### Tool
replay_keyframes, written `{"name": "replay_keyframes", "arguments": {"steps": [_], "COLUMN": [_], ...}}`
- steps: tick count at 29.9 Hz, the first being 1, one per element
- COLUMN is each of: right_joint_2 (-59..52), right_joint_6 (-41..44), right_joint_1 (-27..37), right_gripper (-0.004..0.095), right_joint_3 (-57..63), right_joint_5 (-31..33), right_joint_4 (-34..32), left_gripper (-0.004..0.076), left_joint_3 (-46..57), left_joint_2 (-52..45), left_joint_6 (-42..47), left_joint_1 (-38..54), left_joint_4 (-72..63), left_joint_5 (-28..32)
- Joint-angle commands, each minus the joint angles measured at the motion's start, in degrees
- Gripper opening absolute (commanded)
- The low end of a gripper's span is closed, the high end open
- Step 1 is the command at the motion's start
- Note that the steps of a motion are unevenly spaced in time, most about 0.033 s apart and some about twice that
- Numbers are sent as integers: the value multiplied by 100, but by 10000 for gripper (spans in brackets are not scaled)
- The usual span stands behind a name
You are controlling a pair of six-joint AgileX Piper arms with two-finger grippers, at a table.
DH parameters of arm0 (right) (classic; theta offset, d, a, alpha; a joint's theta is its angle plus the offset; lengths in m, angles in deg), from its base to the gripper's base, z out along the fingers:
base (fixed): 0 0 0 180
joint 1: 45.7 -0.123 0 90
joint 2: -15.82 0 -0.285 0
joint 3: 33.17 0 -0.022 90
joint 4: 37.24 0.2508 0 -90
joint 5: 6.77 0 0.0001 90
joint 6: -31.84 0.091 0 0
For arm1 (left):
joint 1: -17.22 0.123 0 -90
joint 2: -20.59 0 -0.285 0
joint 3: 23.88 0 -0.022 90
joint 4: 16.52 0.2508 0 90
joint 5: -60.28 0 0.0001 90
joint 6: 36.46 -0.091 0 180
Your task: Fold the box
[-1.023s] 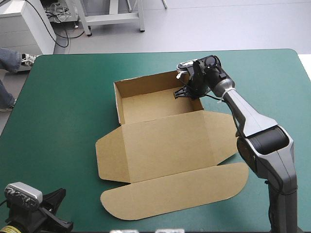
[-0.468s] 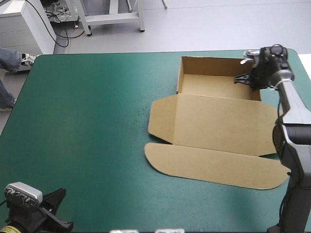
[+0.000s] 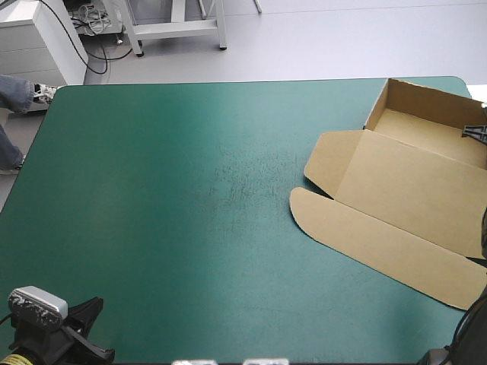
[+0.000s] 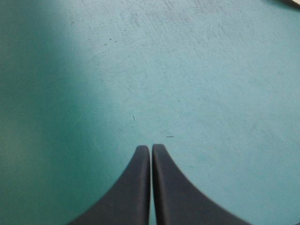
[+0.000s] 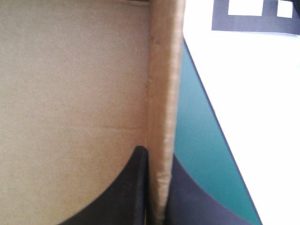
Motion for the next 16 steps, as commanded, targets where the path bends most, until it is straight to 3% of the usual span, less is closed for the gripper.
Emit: {"name": "replay_keyframes", "arguments": {"steps": [1, 8, 16], "right_joint_2": [-361, -361, -426], "right_joint_6": [-130, -175, -256], "right_joint_1": [189, 212, 224], "right_gripper": [-22, 21, 456], "right_joint_3": [-135, -135, -145], "right_joint_5": [-149, -264, -200], "right_joint_4": [-337, -229, -212], "left_gripper": [-8, -8, -8], "left_joint_3": [-132, -132, -132], "left_joint_2": [94, 94, 94], "left_joint_6": [65, 54, 46], "left_joint_1": [-20, -20, -20], "left_joint_4": [-47, -27, -27], "left_joint_5": [328, 328, 328]}}
